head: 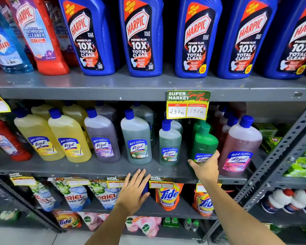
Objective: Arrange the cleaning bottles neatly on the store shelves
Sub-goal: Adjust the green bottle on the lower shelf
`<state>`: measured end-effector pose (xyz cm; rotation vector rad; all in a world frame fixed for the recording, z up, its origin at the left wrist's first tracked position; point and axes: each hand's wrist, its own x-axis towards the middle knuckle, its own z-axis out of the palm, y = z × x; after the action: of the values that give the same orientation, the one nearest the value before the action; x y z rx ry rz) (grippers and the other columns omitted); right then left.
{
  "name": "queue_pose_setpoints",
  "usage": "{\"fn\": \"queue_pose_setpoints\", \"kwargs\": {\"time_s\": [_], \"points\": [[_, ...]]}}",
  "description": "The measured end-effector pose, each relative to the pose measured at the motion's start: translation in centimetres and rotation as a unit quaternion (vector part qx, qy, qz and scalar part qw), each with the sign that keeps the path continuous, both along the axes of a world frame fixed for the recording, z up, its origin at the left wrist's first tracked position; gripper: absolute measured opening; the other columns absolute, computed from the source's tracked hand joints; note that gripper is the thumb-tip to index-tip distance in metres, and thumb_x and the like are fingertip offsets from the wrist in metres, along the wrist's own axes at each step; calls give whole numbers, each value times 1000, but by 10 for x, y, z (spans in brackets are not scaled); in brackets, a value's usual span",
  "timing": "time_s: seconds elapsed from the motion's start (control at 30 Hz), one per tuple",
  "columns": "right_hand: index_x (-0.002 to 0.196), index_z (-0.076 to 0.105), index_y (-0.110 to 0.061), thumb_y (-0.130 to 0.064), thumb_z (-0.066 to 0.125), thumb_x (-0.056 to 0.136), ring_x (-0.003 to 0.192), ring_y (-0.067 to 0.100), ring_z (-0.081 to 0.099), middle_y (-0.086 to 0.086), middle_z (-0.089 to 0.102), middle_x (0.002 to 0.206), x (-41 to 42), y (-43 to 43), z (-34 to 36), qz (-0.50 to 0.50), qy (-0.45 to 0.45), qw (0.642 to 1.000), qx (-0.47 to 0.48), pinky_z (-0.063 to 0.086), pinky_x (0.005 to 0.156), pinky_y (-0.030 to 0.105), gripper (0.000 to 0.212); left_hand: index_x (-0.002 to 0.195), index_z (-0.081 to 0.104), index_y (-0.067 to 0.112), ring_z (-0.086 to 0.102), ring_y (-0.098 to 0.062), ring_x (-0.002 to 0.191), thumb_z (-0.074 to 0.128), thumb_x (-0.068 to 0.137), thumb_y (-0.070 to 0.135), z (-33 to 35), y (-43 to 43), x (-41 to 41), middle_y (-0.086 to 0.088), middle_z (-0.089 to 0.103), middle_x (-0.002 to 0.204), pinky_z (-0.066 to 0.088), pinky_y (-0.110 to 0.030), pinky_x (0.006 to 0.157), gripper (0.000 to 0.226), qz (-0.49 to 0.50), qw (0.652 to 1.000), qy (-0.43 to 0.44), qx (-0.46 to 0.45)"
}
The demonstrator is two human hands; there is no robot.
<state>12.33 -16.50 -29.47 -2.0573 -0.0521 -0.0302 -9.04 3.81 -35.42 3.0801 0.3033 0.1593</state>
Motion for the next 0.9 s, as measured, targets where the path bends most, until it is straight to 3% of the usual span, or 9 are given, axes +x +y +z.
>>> {"fn": "queue_pose_setpoints", "kwargs": {"time_s": [0.1,0.23,0.3,0.37,0.47,0.57,0.63,0.77,0.9], "points": [[144,22,-14,-27,91,64,116,35,58,14,54,131,-1,-2,2,24,27,999,32,49,95,44,107,154,13,25,1,-18,149,30,101,49,1,-2,1,1,9,162,-6,-46,117,60,9,1000,5,-16],[148,24,-7,-25,90,67,133,33,46,17,49,140,-46,-11,-10,23,25,993,110,40,109,51,106,151,25,24,5,-10,148,29,102,46,20,-8,2,10,13,160,-7,-37,120,54,18,995,-60,-79],[141,38,-15,-28,81,78,131,29,49,8,52,135,-86,-11,-10,47,-23,990,131,43,106,48,78,145,40,21,20,-12,146,37,103,40,46,-8,1,9,22,156,3,-40,121,47,6,987,-130,-97],[121,54,-25,-27,72,86,121,24,58,-2,60,124,-109,-7,9,124,-67,976,163,50,98,45,40,133,56,16,40,-15,136,46,101,30,82,-6,-3,3,40,150,23,-44,117,37,-7,965,-227,-131],[107,66,-23,-25,65,94,110,15,64,-9,64,113,-111,13,86,280,-233,912,186,54,90,35,13,124,62,13,46,-10,129,44,99,30,157,14,-25,0,51,143,31,-35,111,35,13,913,-386,-131],[110,67,-11,-22,59,94,116,7,58,-2,64,117,-112,41,181,367,-430,804,181,42,99,19,21,124,60,9,47,-16,129,45,98,27,230,42,-56,-5,51,142,34,-37,109,36,41,881,-468,-63],[111,68,-4,-20,58,94,117,10,58,6,64,120,-118,62,230,379,-493,764,171,39,102,18,25,123,60,3,51,-22,126,47,96,23,270,57,-77,-11,52,140,37,-45,107,36,69,872,-484,-5],[117,67,-4,-15,56,95,122,19,57,11,59,133,-139,105,279,405,-532,733,126,45,101,25,27,126,58,1,52,-27,125,46,96,24,313,86,-112,-13,53,138,40,-53,104,40,110,869,-478,65],[120,65,-7,-18,58,94,126,25,55,9,55,138,-161,151,291,412,-521,741,98,50,97,40,29,131,54,2,50,-28,127,42,98,29,325,123,-144,-15,53,139,38,-43,106,44,105,879,-454,100]]}}
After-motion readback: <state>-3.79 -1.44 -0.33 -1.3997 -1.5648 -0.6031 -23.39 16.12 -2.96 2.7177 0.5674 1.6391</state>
